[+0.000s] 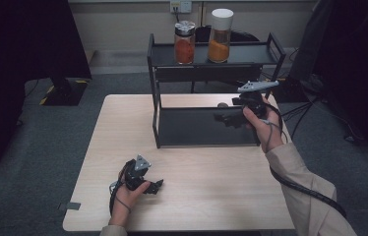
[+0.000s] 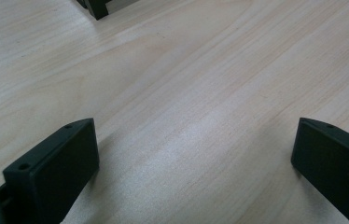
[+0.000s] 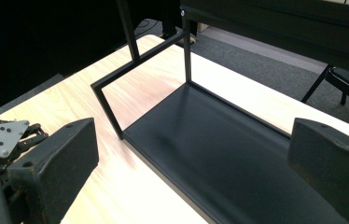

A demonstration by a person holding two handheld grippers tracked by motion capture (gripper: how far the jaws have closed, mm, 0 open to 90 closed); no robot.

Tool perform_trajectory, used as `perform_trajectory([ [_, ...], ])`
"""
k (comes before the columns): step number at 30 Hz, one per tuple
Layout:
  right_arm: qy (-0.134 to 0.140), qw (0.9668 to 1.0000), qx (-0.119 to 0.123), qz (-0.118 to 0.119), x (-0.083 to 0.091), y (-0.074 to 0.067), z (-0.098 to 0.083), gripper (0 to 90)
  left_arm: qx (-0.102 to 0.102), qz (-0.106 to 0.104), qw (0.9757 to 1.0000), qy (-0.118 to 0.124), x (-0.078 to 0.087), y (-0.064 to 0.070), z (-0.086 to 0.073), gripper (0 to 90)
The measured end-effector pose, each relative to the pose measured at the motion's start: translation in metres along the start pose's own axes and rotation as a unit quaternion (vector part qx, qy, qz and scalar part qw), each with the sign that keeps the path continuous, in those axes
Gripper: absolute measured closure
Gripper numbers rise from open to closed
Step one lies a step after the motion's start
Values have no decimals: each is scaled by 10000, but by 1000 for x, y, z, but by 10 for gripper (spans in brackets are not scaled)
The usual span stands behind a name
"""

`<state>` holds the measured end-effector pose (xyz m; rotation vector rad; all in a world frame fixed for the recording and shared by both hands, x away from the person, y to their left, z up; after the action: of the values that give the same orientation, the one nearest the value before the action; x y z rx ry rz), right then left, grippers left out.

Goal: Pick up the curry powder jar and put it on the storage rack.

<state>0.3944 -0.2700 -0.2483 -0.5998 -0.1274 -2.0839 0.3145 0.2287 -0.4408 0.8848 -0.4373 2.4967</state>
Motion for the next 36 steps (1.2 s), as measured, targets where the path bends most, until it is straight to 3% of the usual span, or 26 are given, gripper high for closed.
perform_trajectory([
  [13,-5,10000,-52,25,2,2,-20,9,-25,0,10000,-8,0,0,0,0],
  [22,-133,9999,42,-11,-1,-2,-32,9,-25,0,10000,-8,0,0,0,0],
  [36,-192,9997,-12,133,-2,-1,-55,9,-26,-1,10000,-7,0,0,0,0],
])
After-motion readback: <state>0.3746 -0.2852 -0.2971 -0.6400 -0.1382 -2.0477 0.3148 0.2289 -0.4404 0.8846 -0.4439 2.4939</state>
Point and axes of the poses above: each handheld gripper's, and its own axes: x roughly backward along the jaws, z roughly out of its top, y roughly to its right, the point moved 2 cm from there along -x, roughly forward along the jaws, and after that the axes turned 11 degrees about z, right-handed, at the moved point
